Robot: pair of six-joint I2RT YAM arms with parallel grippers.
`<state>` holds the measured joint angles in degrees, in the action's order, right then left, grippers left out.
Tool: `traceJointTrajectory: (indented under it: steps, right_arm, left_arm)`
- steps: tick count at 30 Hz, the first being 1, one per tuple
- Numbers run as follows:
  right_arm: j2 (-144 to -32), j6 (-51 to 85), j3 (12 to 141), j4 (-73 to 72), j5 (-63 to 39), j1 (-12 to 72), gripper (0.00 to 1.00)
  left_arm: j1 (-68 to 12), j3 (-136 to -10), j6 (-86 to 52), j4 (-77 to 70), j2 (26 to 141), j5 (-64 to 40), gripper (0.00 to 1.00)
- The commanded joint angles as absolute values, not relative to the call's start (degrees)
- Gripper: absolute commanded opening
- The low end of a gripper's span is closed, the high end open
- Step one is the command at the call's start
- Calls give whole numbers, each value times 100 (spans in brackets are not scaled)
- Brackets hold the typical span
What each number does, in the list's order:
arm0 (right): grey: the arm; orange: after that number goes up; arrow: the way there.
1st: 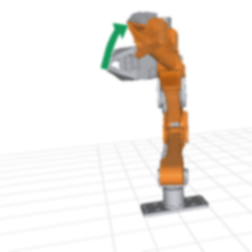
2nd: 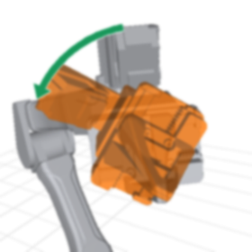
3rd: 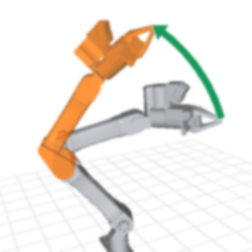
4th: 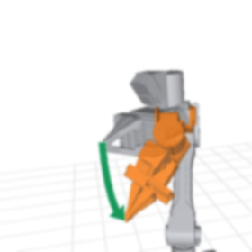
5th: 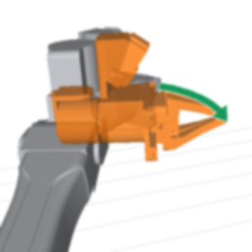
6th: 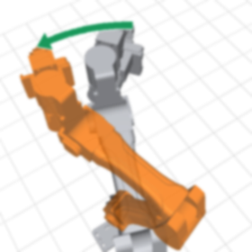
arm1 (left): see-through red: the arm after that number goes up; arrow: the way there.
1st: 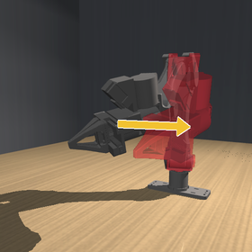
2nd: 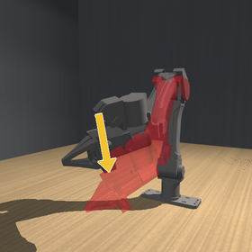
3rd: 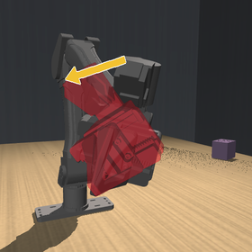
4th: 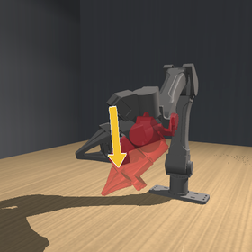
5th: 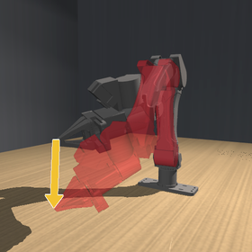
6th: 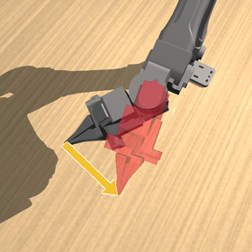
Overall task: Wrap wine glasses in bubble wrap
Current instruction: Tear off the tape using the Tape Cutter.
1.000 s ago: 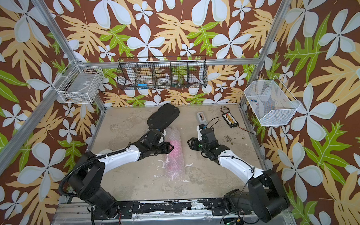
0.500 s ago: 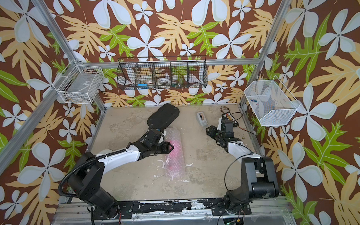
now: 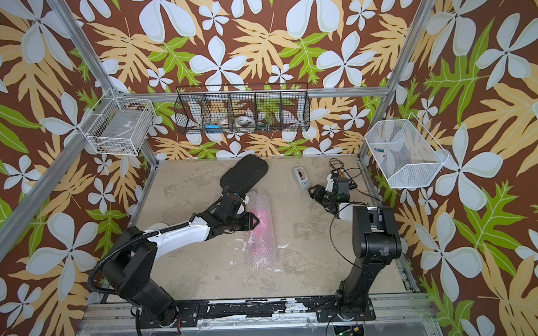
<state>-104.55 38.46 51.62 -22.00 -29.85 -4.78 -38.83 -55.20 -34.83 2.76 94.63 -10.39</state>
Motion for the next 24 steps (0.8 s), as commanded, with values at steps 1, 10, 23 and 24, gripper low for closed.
traceJointTrajectory:
  steps: [1,10,23,24]
  right_arm:
    - [-10693,3752,5253,-2574,-3301,-550,55]
    - [-10985,4113,5105,-3197,-3694,-642,59]
    - [-10465,6035,4354,-4173,-3256,-96,61]
    - [-10475,6196,4336,-4190,-3128,-44,62]
  left_arm:
    - [-3876,-5550,-3463,273,9509,-1048,44]
    - [-3876,-5561,-3472,264,9527,-1056,44]
    - [-3876,-5516,-3490,167,9598,-1072,43]
    - [-3876,-5519,-3499,167,9606,-1072,43]
